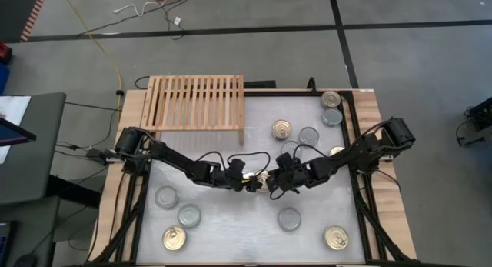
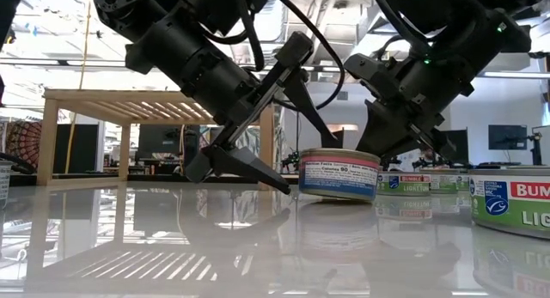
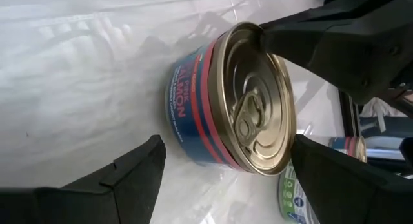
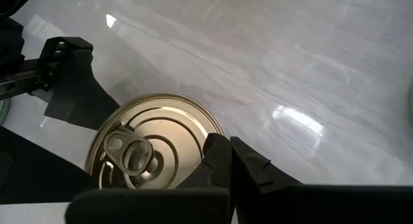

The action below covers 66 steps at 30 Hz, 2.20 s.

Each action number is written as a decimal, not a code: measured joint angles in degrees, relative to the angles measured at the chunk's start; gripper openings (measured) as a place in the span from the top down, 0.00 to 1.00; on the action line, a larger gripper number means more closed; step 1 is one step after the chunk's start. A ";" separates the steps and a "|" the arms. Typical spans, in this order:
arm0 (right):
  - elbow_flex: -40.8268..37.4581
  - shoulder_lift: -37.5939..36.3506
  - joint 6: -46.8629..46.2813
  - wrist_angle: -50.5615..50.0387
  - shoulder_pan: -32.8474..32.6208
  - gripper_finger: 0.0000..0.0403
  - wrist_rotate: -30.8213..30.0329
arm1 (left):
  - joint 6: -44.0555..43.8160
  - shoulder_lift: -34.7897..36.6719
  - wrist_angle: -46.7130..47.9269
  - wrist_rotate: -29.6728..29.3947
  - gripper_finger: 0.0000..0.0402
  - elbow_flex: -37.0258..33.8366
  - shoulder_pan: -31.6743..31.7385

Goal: Stack canned seafood by type on shelf
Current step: Put the blue tuna can on the shelf

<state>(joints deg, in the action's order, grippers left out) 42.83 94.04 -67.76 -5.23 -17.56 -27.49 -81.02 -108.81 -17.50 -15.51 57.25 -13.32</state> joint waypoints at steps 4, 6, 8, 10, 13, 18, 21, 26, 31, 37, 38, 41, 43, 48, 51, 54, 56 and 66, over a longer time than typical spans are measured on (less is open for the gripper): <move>0.00 0.00 -0.23 -0.34 0.00 0.95 0.00 | -0.42 0.00 -0.19 -0.02 0.21 0.00 -0.13; 0.00 0.00 -0.25 -0.34 0.00 0.94 0.00 | -0.93 0.00 -0.24 -0.22 0.21 0.00 -0.15; 0.00 0.00 -0.34 -0.36 0.02 0.94 0.00 | -1.47 0.00 -0.27 -0.93 0.21 0.00 -0.18; -0.01 0.00 -0.34 -0.36 0.02 0.95 0.00 | -1.55 0.00 -0.54 -1.47 0.21 0.00 -0.29; -0.01 0.00 -0.34 -0.36 0.02 0.95 0.00 | -1.57 0.00 -1.42 -2.20 0.21 0.00 -0.47; -0.02 0.00 -0.34 -0.41 0.02 0.95 0.00 | -0.94 0.00 -2.69 -2.60 0.21 0.00 -0.72; -0.05 0.00 -0.34 -0.59 0.09 0.95 0.24 | -1.61 -0.04 -1.70 -2.82 0.21 0.00 -0.79; -0.02 0.02 -0.36 -0.56 0.09 0.95 0.35 | -2.25 0.00 -1.53 -3.79 0.21 0.00 -1.29; -0.02 0.02 -0.36 -0.42 0.09 0.95 0.35 | -2.42 0.00 -1.57 -5.26 0.21 0.00 -1.62; -0.04 0.04 -0.19 -0.06 0.07 0.95 0.31 | -3.32 -1.04 -3.84 -6.22 0.21 0.00 -1.66; -0.05 0.04 -0.14 0.08 0.07 0.95 0.31 | -3.35 -1.61 -4.43 -6.19 0.21 0.01 -1.66; -0.02 0.04 0.08 0.54 0.04 0.95 0.33 | -5.16 -5.02 -9.02 -5.34 0.21 0.46 -1.62; -0.04 0.08 0.14 0.65 -0.12 0.95 0.44 | -5.75 -6.78 -13.01 -4.27 0.21 0.48 -1.42; -0.22 0.22 0.28 -0.77 -0.18 0.95 1.21 | -4.91 -8.17 -17.02 -2.83 0.21 0.50 -0.80; -0.24 0.29 0.28 -1.38 -0.46 0.95 1.41 | -3.08 -7.64 -16.60 -1.72 0.21 0.48 -0.70; -0.24 0.28 0.30 -1.36 -0.46 0.95 1.05 | -2.14 -7.58 -16.47 -0.95 0.21 0.44 -0.70; -0.24 0.26 0.30 -1.18 -0.46 0.95 0.72 | -2.00 -7.58 -16.23 -0.01 0.21 0.44 -0.53; 0.15 0.15 3.05 2.30 -1.62 0.95 -0.24 | 1.21 -7.09 -14.41 2.06 0.21 0.44 1.13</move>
<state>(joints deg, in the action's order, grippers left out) 42.98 94.19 -64.71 -2.93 -19.18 -27.73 -79.81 -115.90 -31.91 -13.44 57.69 -12.19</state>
